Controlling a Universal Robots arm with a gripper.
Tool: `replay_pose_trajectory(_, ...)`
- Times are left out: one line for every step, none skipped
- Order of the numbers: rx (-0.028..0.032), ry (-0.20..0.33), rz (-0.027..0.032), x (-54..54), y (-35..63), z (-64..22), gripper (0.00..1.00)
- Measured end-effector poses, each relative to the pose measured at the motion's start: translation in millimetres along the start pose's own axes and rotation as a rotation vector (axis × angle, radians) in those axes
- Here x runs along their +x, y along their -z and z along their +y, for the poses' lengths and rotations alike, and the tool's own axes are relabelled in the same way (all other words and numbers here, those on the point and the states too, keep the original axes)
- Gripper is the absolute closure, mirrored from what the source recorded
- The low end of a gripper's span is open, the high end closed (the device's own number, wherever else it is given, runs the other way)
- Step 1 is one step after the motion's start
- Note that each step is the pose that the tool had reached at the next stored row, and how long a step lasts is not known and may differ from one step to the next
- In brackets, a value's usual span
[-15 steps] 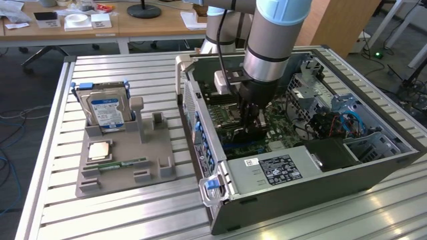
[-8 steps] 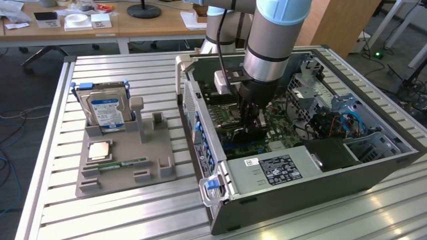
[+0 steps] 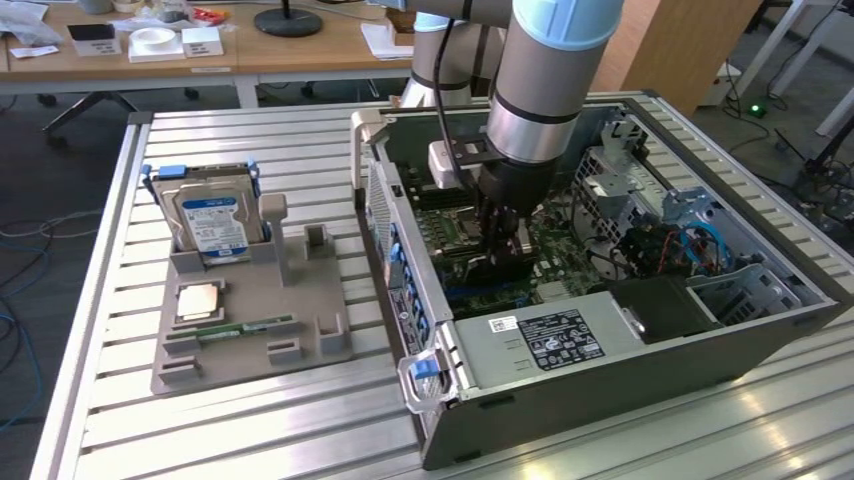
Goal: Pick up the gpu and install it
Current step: 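Insert the gpu into the slot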
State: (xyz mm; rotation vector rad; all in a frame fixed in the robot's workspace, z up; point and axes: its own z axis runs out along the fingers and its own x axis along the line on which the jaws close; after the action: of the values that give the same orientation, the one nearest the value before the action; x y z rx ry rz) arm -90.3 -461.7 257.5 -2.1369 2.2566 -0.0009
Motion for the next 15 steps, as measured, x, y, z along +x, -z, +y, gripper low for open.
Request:
replay_pose_trajectory(-0.0001,0.0,0.0002,0.0,0.1,0.0,0.68)
replay_pose_trajectory(-0.0001,0.0,0.0001,0.0,0.0,0.0,0.74)
replay_pose_trajectory(0.0,0.0,0.0,0.0,0.0,0.0,0.74)
replay_pose_trajectory(-0.0001,0.0,0.0,0.0,0.0,0.0,0.74)
replay_pose_trajectory(0.0,0.0,0.0,0.0,0.0,0.0,0.74)
replay_pose_trajectory(0.0,0.0,0.0001,0.0,0.0,0.0,0.74)
replay_pose_trajectory(0.0,0.0,0.0,0.0,0.0,0.0,0.74)
replay_pose_trajectory(0.0,0.0,0.0,0.0,0.0,0.0,0.74)
replay_pose_trajectory(0.0,0.0,0.0,0.0,0.0,0.0,0.74)
replay_pose_trajectory(0.0,0.0,0.0,0.0,0.0,0.0,0.74)
replay_pose_trajectory(0.0,0.0,0.0,0.0,0.0,0.0,0.74)
replay_pose_trajectory(0.0,0.0,-0.0001,0.0,-0.2,0.0,0.74)
replay_pose_trajectory(0.0001,0.0,0.0,0.0,-0.6,0.0,0.74)
replay_pose_trajectory(-0.0001,0.0,0.0,0.0,-0.8,0.0,0.74)
replay_pose_trajectory(-0.0002,0.0,0.0,0.0,-0.8,0.0,0.74)
